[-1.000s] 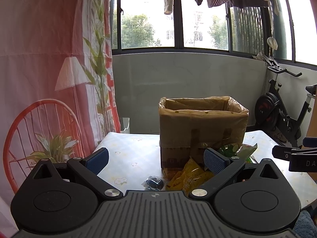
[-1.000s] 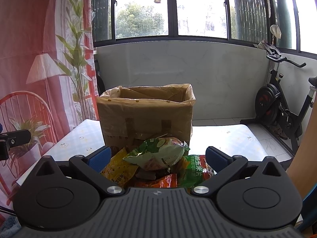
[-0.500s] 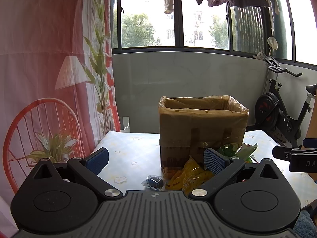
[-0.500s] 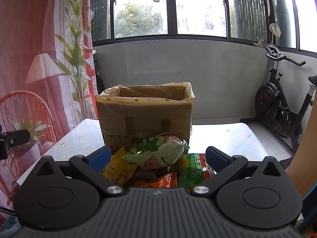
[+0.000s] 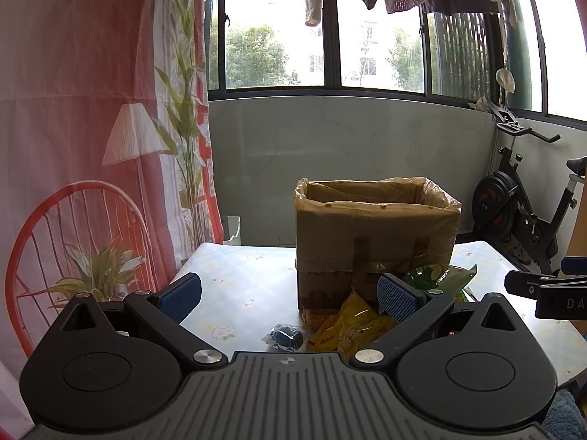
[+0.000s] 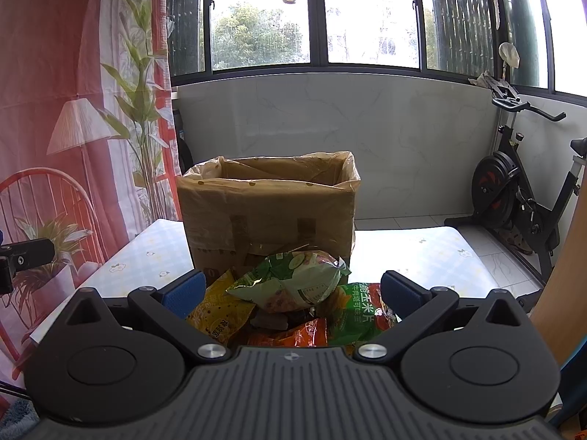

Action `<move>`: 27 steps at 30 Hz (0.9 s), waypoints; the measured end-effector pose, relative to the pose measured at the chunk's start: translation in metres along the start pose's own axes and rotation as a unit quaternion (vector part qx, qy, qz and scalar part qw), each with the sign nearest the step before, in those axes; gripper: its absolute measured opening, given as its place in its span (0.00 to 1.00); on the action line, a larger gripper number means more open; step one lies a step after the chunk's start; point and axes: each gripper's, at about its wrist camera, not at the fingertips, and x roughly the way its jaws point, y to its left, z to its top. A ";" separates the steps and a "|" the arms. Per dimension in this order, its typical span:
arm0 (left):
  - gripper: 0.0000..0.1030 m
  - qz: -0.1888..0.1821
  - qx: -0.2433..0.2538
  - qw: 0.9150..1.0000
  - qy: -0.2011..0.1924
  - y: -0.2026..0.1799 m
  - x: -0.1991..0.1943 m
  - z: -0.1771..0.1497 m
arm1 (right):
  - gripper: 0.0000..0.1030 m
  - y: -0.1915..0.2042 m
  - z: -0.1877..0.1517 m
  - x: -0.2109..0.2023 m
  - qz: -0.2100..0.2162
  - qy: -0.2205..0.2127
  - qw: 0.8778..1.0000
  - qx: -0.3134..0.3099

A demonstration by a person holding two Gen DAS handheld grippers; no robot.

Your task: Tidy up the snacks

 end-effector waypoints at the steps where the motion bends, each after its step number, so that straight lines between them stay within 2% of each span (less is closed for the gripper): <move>1: 1.00 0.000 0.000 1.000 0.000 0.000 0.000 0.000 | 1.00 0.000 0.000 0.000 0.000 0.000 1.000 0.000; 19: 1.00 0.003 -0.012 1.000 0.004 0.004 0.004 -0.002 | 1.00 -0.005 -0.003 0.001 -0.001 -0.002 1.000 0.007; 23: 1.00 -0.018 -0.020 1.000 0.009 0.004 0.010 0.000 | 1.00 -0.012 -0.004 0.000 0.003 -0.026 0.999 0.024; 27: 1.00 -0.015 -0.012 1.000 0.002 0.003 0.021 -0.001 | 1.00 -0.021 -0.007 0.005 0.003 -0.052 0.998 0.039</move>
